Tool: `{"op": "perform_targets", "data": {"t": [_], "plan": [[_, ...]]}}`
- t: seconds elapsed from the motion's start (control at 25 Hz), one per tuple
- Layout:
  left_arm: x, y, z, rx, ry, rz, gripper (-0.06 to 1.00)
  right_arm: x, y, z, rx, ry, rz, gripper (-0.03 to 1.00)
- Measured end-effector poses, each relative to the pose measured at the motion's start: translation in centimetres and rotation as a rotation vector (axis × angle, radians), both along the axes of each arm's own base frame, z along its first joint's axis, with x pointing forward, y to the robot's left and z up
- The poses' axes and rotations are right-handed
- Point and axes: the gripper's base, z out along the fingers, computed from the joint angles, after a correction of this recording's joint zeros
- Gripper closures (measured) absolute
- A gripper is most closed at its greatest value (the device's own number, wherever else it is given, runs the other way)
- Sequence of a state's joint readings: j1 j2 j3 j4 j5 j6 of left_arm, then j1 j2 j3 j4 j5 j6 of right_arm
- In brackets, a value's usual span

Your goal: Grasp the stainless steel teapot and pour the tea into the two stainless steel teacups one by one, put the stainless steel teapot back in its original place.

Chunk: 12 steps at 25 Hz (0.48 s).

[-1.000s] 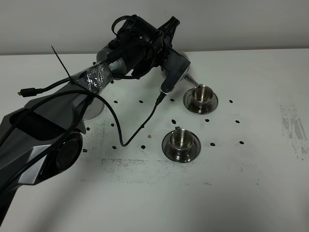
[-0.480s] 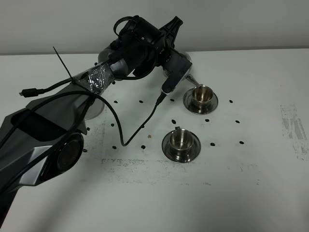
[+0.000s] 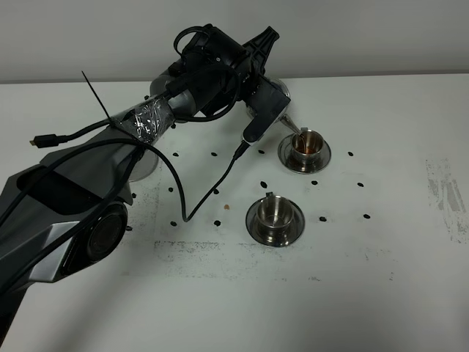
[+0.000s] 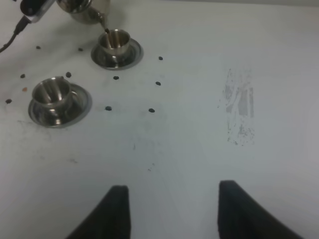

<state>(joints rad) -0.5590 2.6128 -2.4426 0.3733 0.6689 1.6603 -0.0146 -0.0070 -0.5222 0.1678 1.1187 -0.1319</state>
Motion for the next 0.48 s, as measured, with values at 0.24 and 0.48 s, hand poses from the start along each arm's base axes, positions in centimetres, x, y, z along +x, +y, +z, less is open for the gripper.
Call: {"op": "perform_targets", "data": {"t": [0.24,0.48], "plan": [[0.0,0.0,0.0,0.017,-0.003,-0.017,0.77,0.0,0.0,0.0,0.0,0.0,0.0,0.58],[0.07,-0.08,0.08,0.016,-0.016,-0.028,0.77,0.0,0.0,0.0,0.0,0.0,0.0,0.58]]}}
